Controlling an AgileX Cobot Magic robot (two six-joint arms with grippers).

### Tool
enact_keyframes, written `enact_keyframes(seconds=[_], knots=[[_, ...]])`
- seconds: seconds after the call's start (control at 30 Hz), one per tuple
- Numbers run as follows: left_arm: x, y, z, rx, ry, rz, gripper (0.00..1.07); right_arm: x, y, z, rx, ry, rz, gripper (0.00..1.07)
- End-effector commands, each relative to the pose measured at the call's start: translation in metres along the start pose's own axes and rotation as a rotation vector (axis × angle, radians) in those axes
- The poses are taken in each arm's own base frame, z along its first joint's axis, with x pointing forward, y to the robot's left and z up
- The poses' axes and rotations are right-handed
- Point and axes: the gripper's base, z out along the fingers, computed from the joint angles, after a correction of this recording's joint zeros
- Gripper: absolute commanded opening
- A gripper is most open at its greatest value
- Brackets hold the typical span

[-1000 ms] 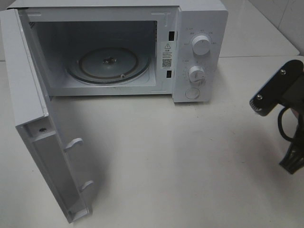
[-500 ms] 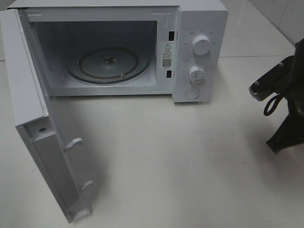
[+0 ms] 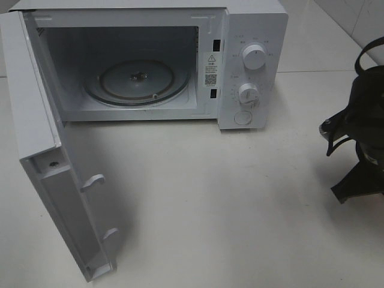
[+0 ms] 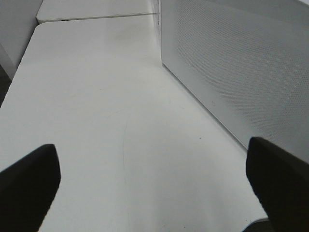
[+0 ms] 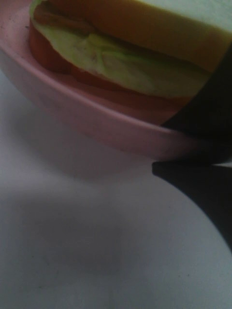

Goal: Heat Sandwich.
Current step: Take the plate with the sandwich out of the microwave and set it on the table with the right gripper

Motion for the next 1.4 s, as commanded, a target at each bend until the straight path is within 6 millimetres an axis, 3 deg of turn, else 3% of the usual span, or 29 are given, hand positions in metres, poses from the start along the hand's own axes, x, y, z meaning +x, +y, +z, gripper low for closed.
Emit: enact_keyframes(seconds=[0.03, 0.23, 0.5, 0.93, 1.37, 1.4], knots=[[0.002, 0.0, -0.002, -0.005, -0.028, -0.002, 1.02, -0.005, 0.001, 0.009, 0.029, -0.007, -0.012, 0.01], [0.002, 0.0, -0.002, -0.005, -0.028, -0.002, 1.02, -0.01, 0.015, 0.021, 0.011, -0.027, -0.083, 0.02], [0.002, 0.0, -0.002, -0.005, -0.028, -0.002, 1.02, -0.017, 0.021, 0.024, -0.023, -0.1, -0.13, 0.02], [0.002, 0.0, -0.002, -0.005, -0.028, -0.002, 1.02, -0.016, 0.032, 0.034, -0.045, -0.075, -0.162, 0.05], [0.002, 0.0, -0.002, -0.005, -0.028, -0.002, 1.02, -0.015, 0.033, 0.034, -0.057, -0.066, -0.149, 0.25], [0.002, 0.0, -0.002, -0.005, -0.028, -0.002, 1.02, -0.014, 0.034, 0.034, -0.064, -0.056, -0.141, 0.31]])
